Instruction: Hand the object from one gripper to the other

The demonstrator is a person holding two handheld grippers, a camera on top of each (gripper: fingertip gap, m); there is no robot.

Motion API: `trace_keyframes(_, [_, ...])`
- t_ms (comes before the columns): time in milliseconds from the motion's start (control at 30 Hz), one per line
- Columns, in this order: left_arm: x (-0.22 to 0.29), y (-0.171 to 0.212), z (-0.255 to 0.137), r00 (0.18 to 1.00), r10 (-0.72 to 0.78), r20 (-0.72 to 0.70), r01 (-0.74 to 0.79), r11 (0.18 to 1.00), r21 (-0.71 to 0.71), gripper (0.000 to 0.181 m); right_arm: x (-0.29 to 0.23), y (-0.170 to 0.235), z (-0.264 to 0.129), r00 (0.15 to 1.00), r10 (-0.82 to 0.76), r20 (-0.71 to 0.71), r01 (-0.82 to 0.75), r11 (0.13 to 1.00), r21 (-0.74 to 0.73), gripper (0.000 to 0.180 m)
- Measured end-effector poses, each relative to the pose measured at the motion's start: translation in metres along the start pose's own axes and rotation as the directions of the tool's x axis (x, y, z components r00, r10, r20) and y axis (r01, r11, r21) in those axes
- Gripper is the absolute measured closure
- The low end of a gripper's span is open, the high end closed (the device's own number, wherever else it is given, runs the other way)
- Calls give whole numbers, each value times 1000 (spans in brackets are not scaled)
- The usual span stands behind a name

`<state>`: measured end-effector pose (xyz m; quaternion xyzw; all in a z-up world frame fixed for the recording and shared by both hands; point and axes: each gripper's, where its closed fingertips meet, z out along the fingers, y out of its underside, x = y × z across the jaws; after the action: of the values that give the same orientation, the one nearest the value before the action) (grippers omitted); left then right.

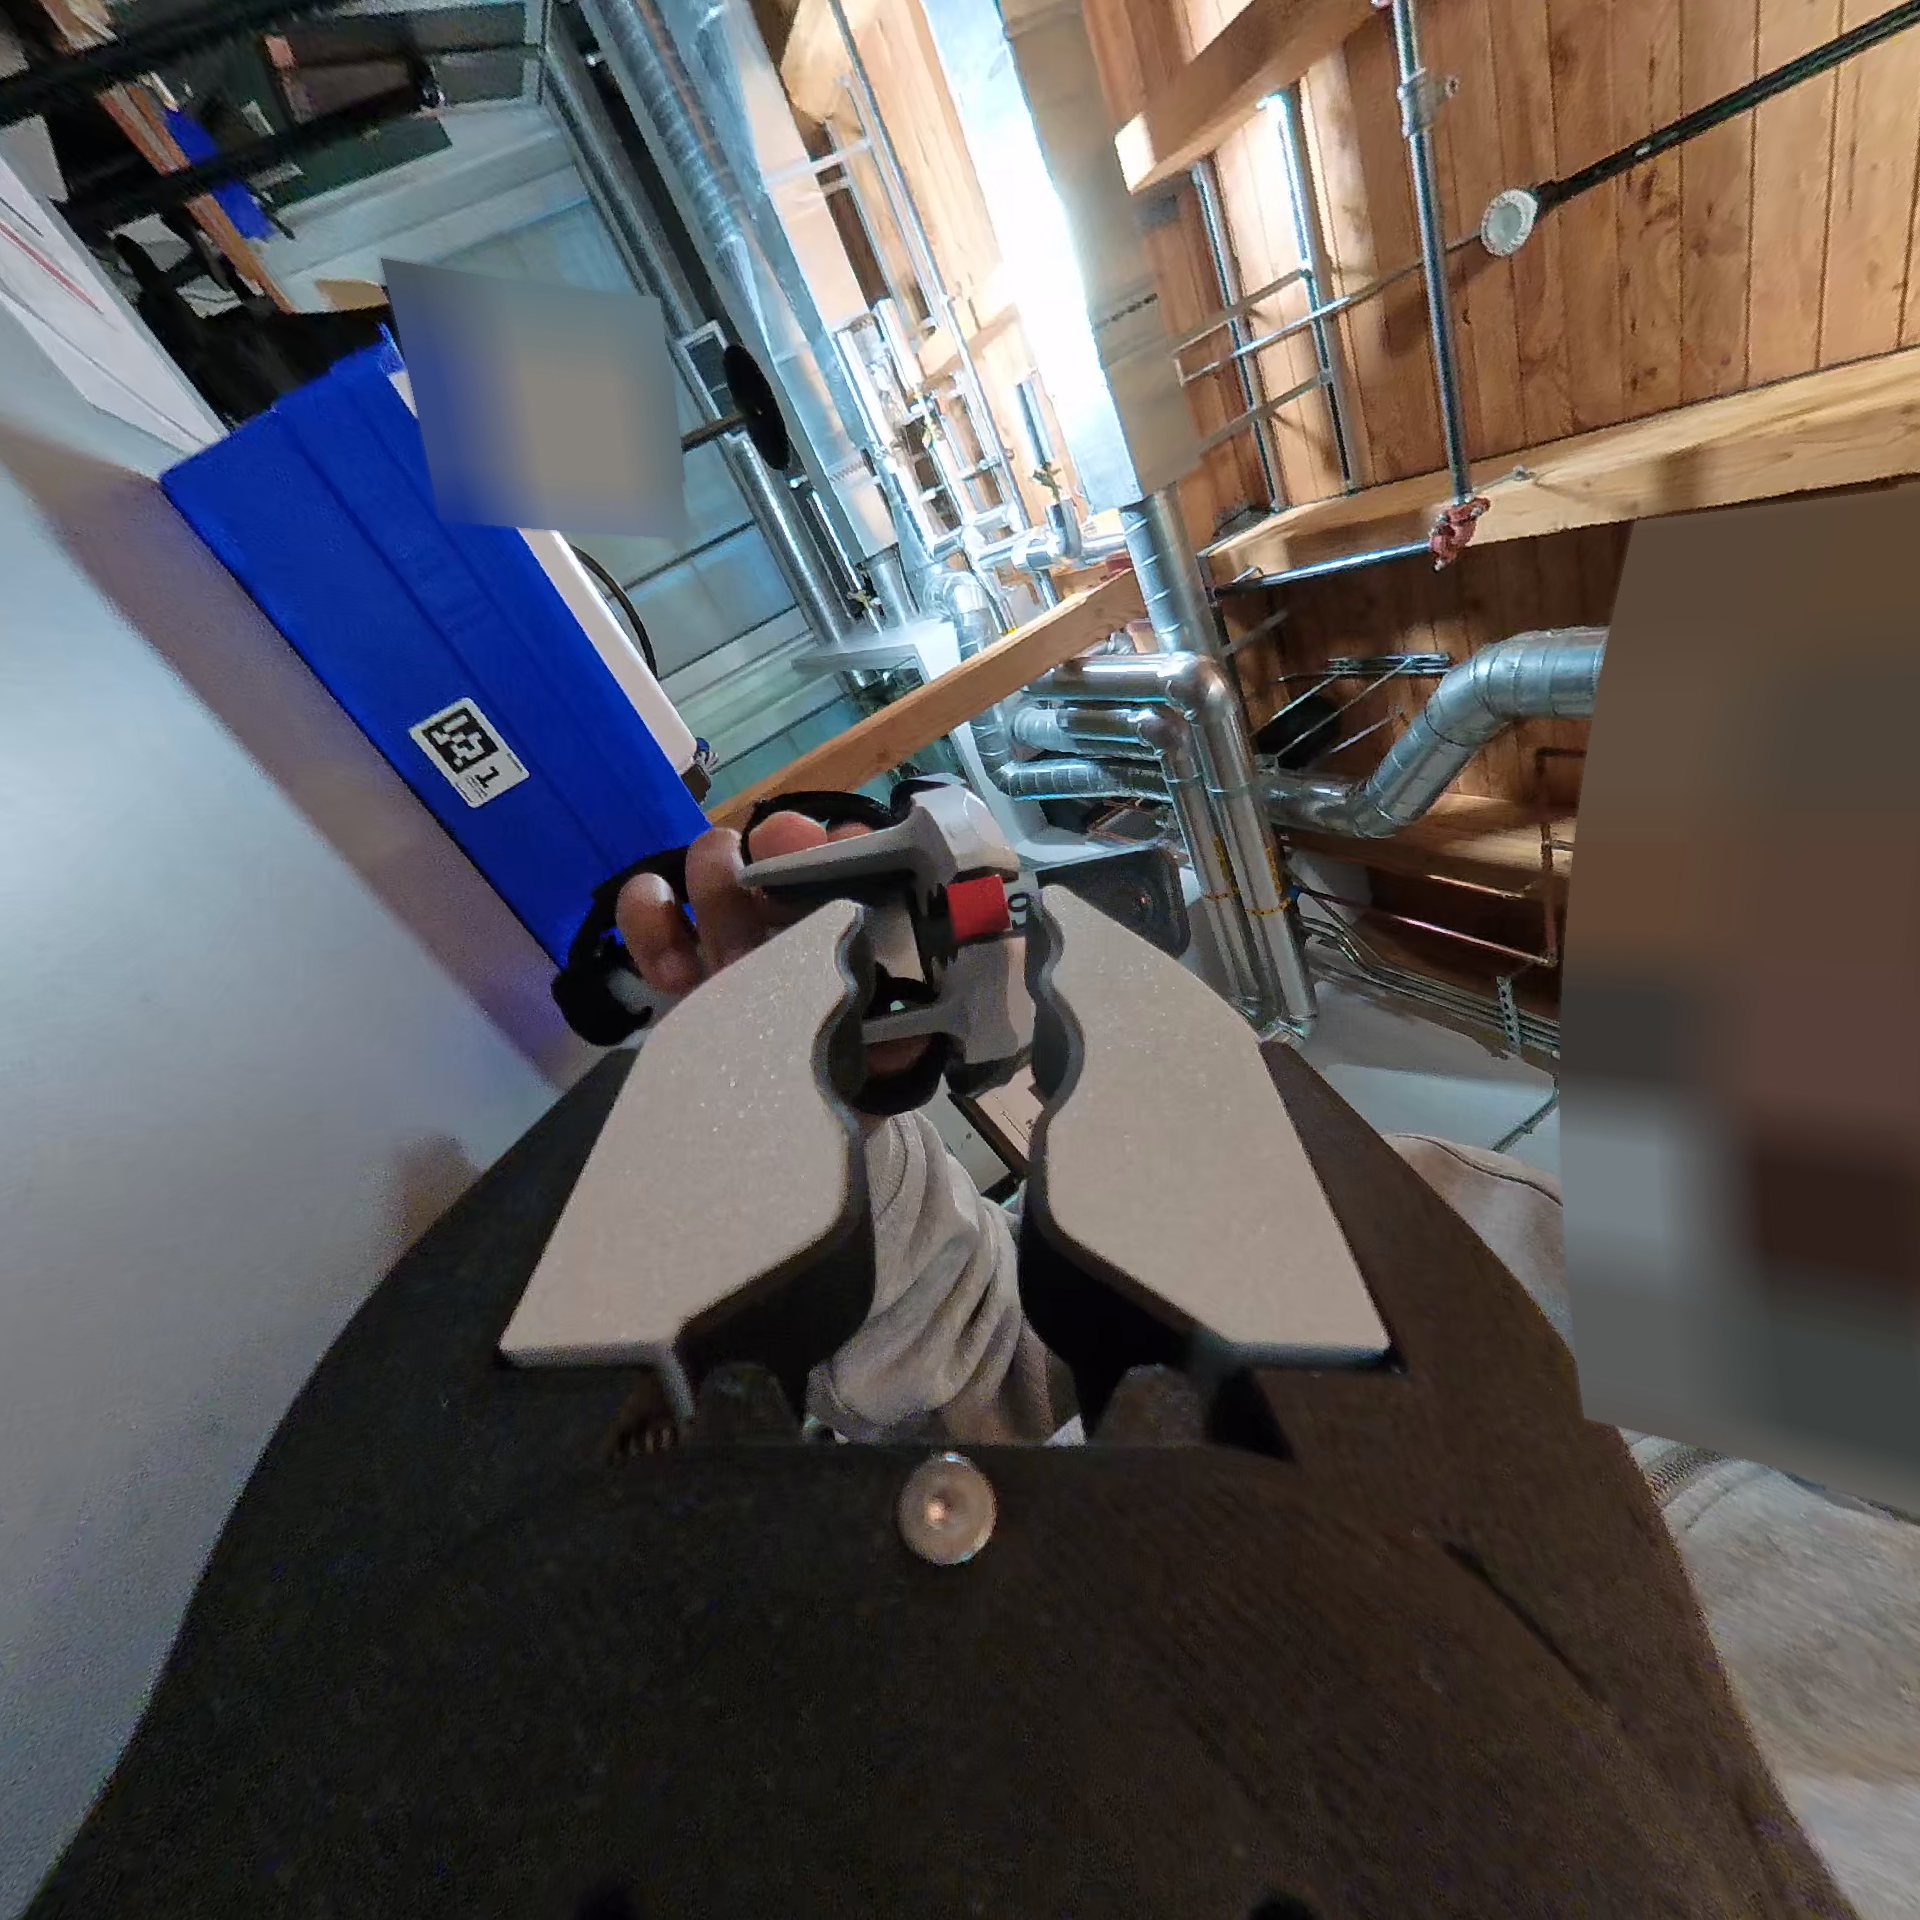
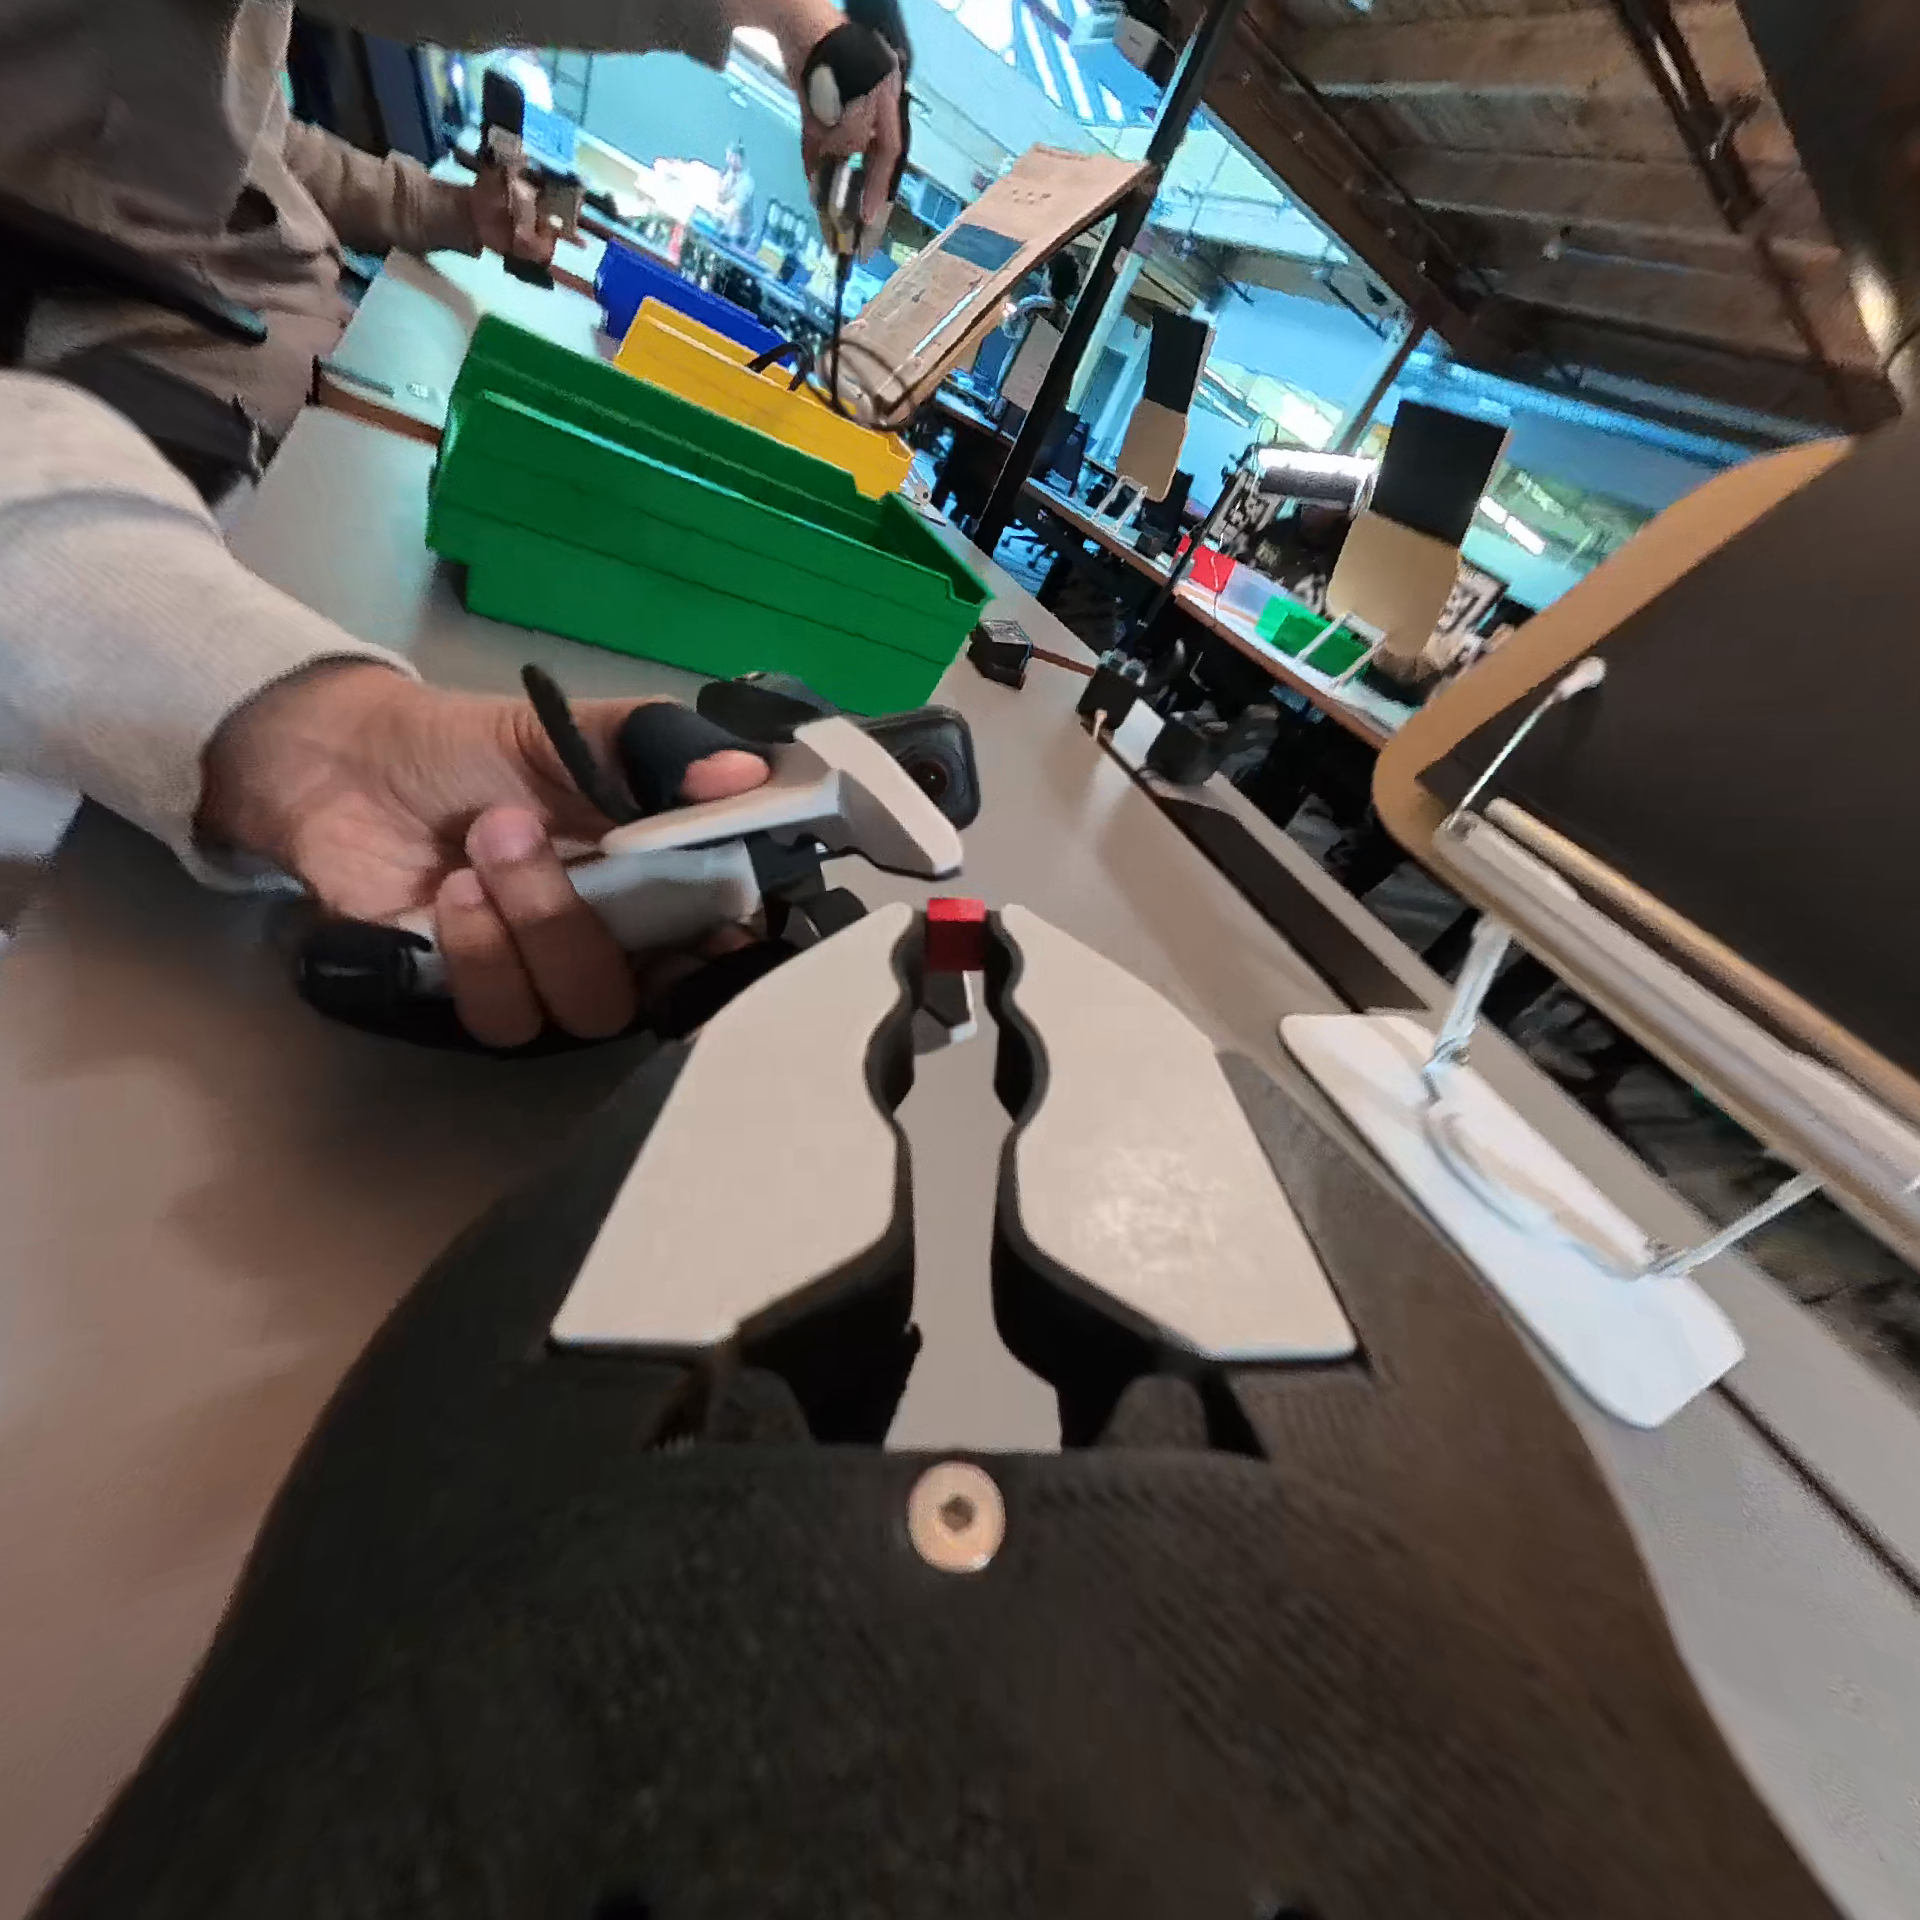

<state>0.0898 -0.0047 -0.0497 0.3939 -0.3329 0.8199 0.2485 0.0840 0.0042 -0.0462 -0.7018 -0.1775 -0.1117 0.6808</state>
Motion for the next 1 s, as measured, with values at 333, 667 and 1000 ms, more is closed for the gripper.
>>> trace_keyframes(333, [-1, -4, -2, 1000, 15, 14, -16, 1000, 25, 152, 22, -5, -14, 885, 463, 52, -466, 883, 63, 169])
trace_keyframes(667, [-3, 9, 3, 991, 119, 56, -114, 990, -85, 163, 66, -53, -56, 712, 680, 175, -702, 678, 218, 169])
trace_keyframes(1000, [-11, 28, 9, 941, 304, 149, -267, 936, -228, 165, 189, -40, -231, 548, 708, -446, -711, 675, 196, 169])
